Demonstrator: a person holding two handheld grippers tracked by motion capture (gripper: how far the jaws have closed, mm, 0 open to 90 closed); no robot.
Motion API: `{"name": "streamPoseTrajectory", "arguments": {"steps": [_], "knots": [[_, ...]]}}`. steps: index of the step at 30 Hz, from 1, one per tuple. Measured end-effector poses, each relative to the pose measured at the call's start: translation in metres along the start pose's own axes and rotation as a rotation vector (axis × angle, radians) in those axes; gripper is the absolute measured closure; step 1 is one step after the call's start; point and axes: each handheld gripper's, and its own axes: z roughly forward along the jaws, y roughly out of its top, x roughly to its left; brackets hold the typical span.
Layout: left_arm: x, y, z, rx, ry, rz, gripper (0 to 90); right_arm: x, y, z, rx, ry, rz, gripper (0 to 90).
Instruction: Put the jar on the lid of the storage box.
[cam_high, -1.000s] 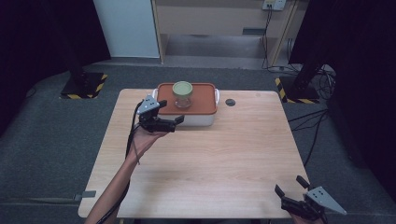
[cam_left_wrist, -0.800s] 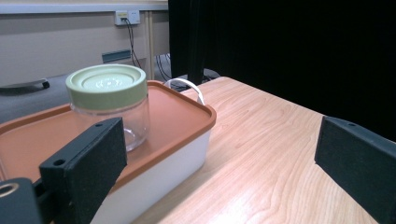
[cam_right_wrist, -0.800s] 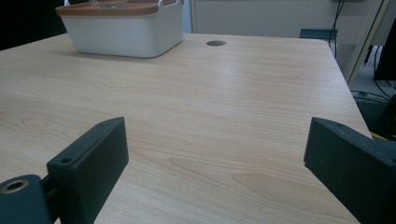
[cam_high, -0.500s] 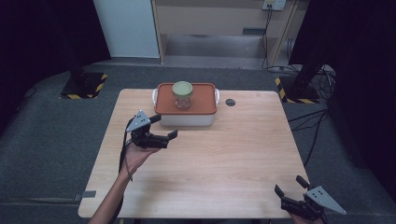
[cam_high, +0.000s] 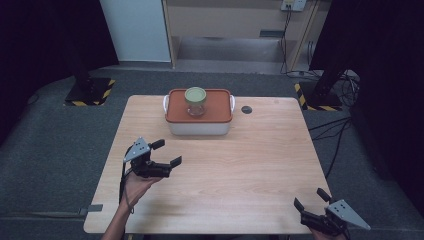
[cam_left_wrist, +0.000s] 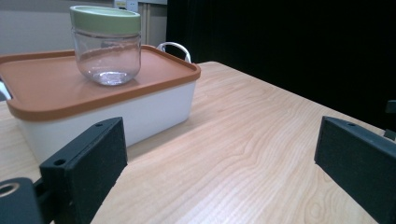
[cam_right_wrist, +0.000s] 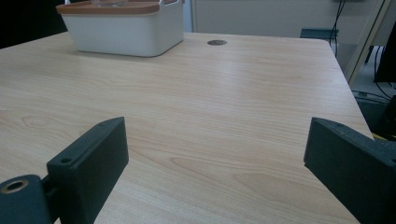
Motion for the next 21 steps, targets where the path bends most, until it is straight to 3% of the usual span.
{"name": "streamPoseTrajectory", "arguments": {"steps": [12, 21], "knots": [[-0.007, -0.032, -0.025, 0.029, 0.017, 0.014, 1.4, 0.0, 0.0, 0.001, 0.004, 0.001, -0.004, 6.4], [-0.009, -0.06, -0.047, -0.013, 0.036, -0.01, 1.5, 0.001, 0.001, 0.001, 0.006, 0.002, -0.005, 6.4]]}}
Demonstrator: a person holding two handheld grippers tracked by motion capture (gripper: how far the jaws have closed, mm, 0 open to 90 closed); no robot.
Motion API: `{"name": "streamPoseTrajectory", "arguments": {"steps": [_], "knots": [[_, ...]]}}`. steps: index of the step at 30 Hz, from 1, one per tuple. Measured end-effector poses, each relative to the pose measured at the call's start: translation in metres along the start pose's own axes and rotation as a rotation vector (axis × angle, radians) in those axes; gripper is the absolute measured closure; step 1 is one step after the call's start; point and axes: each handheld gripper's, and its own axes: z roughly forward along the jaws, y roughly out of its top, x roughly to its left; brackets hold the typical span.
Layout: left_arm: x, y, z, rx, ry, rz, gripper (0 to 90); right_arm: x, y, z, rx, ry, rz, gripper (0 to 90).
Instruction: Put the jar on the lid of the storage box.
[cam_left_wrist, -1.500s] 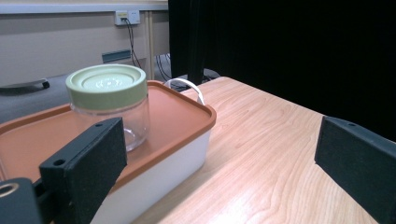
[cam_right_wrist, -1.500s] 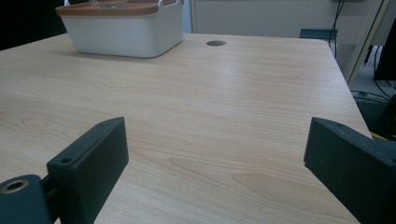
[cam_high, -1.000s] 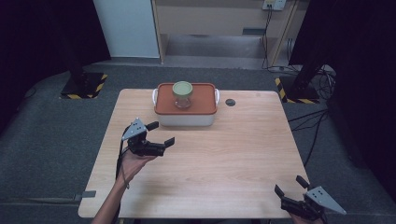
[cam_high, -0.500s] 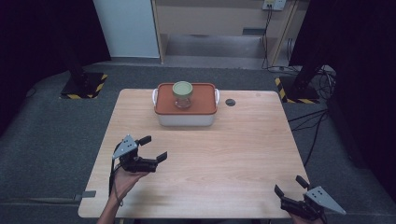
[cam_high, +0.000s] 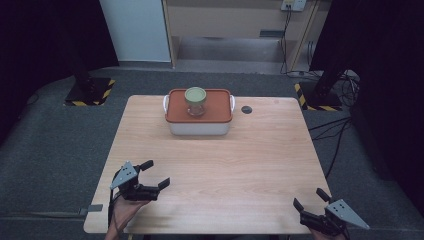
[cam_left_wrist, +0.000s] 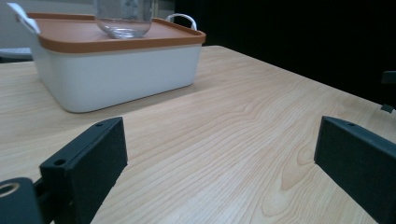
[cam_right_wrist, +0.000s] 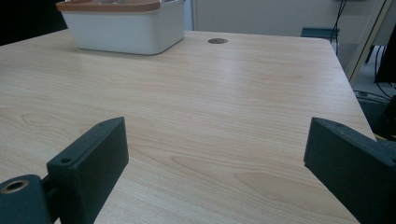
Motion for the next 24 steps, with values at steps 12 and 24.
{"name": "streamPoseTrajectory", "arguments": {"steps": [12, 24], "knots": [[-0.001, -0.028, -0.022, -0.043, 0.051, -0.021, 1.7, 0.0, 0.001, 0.001, 0.008, -0.002, -0.004, 6.3], [0.002, -0.037, -0.032, -0.031, 0.063, -0.042, 1.7, 0.0, 0.0, 0.001, 0.006, 0.0, -0.005, 6.3]]}}
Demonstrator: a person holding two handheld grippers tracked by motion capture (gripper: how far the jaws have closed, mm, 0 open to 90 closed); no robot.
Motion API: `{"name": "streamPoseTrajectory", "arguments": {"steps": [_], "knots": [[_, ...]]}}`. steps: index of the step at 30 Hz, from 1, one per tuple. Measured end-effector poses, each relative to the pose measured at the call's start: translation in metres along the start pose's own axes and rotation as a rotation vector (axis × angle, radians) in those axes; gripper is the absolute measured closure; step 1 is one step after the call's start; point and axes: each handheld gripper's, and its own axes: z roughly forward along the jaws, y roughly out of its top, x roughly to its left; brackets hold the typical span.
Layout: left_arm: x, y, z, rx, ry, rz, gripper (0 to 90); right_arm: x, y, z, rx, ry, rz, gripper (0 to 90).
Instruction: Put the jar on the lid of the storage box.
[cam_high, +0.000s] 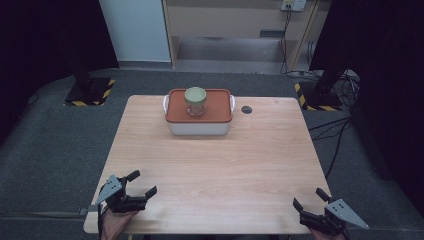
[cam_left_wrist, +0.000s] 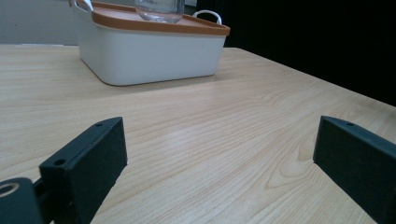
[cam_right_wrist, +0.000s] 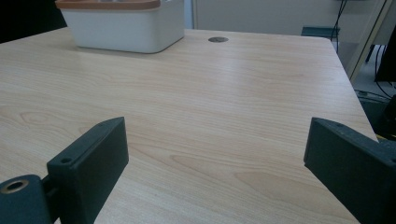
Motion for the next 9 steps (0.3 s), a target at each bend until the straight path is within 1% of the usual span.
{"name": "streamPoseTrajectory", "arguments": {"steps": [4, 9], "knots": [[-0.0006, 0.0003, 0.0003, 0.003, 0.001, 0.006, 1.6, 0.0001, -0.0001, -0.0001, -0.001, 0.0, 0.001, 6.3], [-0.0005, 0.0005, 0.0005, 0.007, 0.004, -0.001, 1.4, 0.0, -0.0001, 0.0, -0.002, 0.0, -0.001, 6.3]]}}
